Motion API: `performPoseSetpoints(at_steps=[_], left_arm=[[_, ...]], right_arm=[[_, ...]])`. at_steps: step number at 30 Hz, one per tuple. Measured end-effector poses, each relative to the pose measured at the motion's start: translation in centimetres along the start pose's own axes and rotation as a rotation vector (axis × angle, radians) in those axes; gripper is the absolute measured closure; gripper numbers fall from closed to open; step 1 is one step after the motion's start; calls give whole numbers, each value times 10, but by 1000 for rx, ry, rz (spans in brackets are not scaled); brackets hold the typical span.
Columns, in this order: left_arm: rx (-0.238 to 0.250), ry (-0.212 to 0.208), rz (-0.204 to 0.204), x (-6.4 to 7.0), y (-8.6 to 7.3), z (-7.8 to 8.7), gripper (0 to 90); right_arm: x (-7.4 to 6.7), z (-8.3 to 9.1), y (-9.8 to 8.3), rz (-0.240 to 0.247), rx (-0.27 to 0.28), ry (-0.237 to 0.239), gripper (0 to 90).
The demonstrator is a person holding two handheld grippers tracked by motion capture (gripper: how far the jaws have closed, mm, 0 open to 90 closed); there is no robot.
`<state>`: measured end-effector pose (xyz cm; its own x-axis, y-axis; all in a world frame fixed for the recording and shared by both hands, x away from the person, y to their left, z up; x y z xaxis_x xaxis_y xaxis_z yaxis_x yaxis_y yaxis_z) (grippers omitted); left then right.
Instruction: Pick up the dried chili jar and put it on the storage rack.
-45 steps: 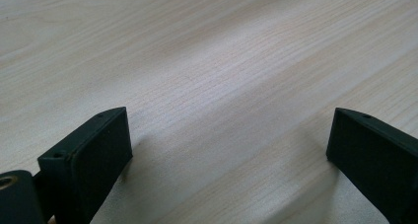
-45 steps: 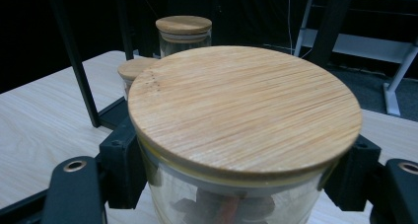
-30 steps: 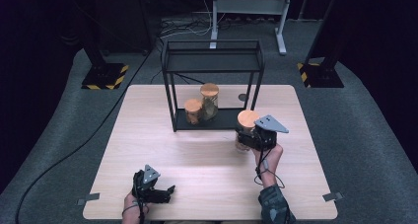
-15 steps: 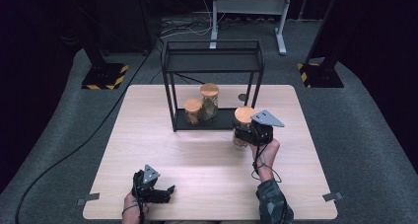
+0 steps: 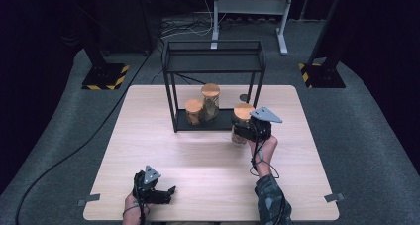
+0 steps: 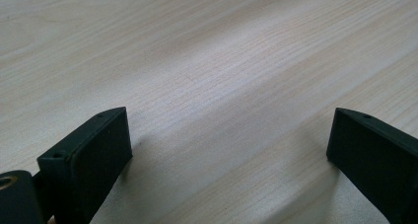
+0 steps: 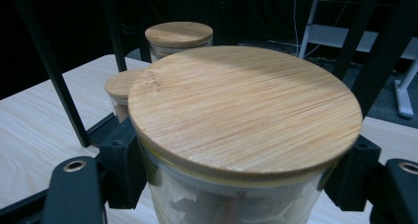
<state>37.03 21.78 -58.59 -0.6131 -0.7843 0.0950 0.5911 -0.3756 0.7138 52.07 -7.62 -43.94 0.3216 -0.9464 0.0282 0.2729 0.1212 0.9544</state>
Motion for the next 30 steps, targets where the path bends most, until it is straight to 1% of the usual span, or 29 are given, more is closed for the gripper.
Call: performPoseSetpoints(at_steps=[8,12,15,30], left_arm=[[0,0,0,0,0,0,27],[0,0,0,0,0,0,27],[0,0,0,0,0,0,27],[0,0,0,0,0,0,27]], right_arm=[[-1,-7,3,5,0,-6,246],[-1,-10,4,-7,1,-6,246],[-1,-13,5,-7,0,-7,246],[-3,-30,8,4,-10,-19,246]])
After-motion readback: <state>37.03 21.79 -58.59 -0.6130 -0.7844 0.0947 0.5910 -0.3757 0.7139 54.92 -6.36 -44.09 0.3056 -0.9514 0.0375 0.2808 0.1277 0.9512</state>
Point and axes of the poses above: each handheld gripper's, and its own axes: z roughly backward along the jaws, y roughly out of its top, x roughly to its right, the point moved 8 cm from there along -z, roughly forward along the jaws, and after that the axes turned 8 degrees about -y, right-handed, at the moved point
